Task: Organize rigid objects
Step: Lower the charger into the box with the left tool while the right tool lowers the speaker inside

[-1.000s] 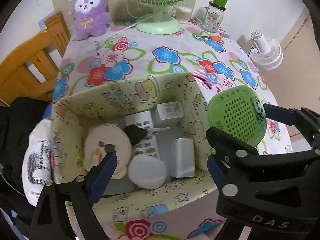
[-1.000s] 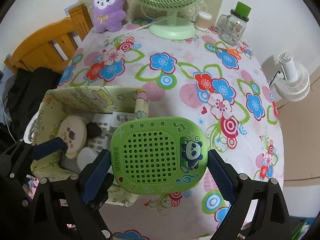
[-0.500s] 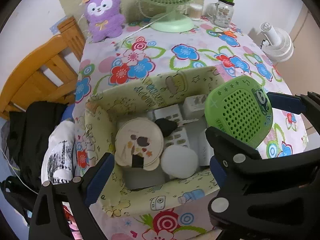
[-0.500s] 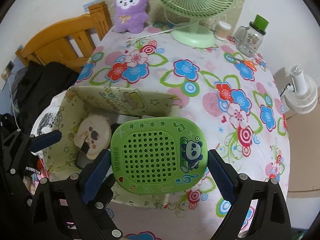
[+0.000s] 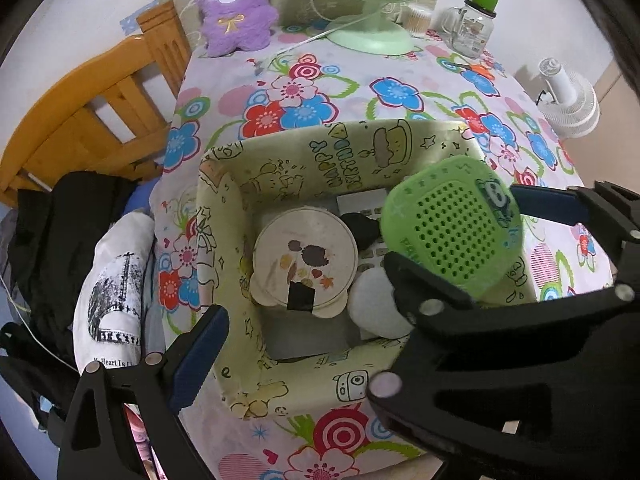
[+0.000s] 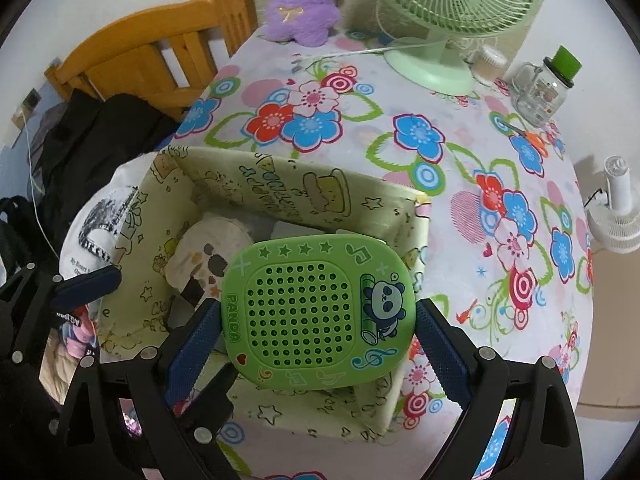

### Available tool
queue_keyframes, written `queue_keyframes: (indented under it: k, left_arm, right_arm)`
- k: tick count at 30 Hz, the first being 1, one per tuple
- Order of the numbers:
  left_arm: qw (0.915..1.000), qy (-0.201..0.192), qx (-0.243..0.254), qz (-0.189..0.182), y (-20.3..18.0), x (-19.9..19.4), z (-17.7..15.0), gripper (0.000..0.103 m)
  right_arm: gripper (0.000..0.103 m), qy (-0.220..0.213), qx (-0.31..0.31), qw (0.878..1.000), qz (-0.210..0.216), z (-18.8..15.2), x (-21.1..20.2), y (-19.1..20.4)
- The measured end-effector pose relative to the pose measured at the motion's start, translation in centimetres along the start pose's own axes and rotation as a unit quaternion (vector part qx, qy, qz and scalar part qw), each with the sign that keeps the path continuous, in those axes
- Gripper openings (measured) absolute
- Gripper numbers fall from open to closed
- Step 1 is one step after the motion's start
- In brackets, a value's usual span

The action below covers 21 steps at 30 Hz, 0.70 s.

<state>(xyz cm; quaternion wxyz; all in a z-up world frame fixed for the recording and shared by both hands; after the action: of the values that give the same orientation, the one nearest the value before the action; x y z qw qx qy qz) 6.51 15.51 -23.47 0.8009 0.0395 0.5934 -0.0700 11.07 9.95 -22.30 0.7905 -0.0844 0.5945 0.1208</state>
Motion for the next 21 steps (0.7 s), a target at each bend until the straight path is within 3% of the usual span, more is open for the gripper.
queue_keyframes:
  k: [13, 21]
  left_arm:
    - [0.9995, 0.008, -0.022, -0.022, 0.3, 0.3, 0.2, 0.097]
    - [0.9994, 0.005, -0.027, -0.020, 0.3, 0.0, 0.4, 0.097]
  right_arm:
    - [0.097, 0.033, 0.031, 0.998, 0.033, 0.1, 2.2, 0.4]
    - [0.100, 0.029, 0.036, 0.998, 0.038, 0.3, 2.1, 0.5]
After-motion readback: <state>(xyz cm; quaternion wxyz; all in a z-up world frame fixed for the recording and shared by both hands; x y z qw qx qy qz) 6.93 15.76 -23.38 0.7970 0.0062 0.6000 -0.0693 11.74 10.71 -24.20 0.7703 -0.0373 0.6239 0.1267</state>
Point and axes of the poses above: each gripper's, at about its wrist camera, not at the fingertips, and x roughly the way its jaws point, y to its left, z to its top, the point moved 7 cm from there along x, roughly the way its jaws point, and after that the axes turned 2 degrees about x, right-handed, at the moved point
